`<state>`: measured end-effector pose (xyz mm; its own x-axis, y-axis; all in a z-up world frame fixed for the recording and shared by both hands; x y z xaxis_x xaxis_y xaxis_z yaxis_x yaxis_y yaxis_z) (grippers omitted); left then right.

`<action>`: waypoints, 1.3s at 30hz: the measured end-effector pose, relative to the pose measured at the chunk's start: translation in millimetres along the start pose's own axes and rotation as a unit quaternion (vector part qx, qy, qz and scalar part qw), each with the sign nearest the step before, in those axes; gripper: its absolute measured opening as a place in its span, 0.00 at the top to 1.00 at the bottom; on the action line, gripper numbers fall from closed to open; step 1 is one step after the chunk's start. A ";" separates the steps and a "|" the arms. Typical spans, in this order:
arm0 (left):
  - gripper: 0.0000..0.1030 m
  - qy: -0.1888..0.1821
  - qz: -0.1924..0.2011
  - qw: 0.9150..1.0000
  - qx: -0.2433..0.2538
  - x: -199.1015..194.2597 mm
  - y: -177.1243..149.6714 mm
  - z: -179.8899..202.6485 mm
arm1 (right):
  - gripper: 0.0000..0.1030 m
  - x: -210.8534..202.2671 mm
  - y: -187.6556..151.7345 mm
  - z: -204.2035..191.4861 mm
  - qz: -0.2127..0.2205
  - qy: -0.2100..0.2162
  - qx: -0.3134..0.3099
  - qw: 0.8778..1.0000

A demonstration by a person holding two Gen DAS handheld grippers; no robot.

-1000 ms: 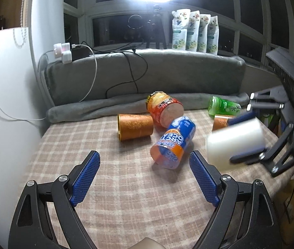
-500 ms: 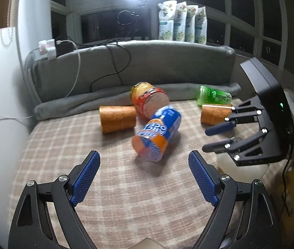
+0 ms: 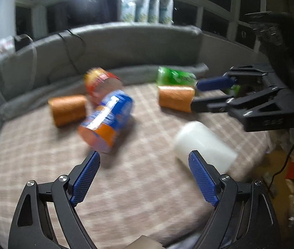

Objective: Flip cup upright
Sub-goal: 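Rotate the held white cup with the right gripper, rim turning upward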

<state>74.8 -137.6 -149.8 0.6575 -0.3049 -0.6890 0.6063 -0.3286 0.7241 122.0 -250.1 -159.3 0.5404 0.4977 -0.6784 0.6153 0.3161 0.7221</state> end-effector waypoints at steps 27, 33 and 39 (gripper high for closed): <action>0.17 -0.143 -0.085 0.983 -0.084 48.7 -0.9 43.2 | 0.76 16.6 -101.7 64.1 -0.087 0.024 0.195 0.977; 0.17 -0.153 -0.092 0.980 -0.092 54.1 1.2 39.5 | 0.77 26.7 -109.1 45.0 -0.099 0.043 0.170 0.980; 0.22 -0.175 -0.110 0.973 -0.099 62.0 4.1 39.8 | 0.77 32.0 -104.6 19.8 -0.102 0.071 0.150 0.981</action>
<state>100.3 -193.4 -190.8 0.3300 -0.5440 -0.7715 0.8127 -0.2521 0.5254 86.3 -283.2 -259.3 0.3156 0.5627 -0.7640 0.8553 0.1800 0.4859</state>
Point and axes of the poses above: each gripper's, at about its wrist camera, not at the fingertips, and x roughly the way its jaws point, z to its right, y to its top, the point moved 8 cm from there along x, roughly the way its jaws point, and after that the axes turned 9 degrees about x, right-handed, at the moved point
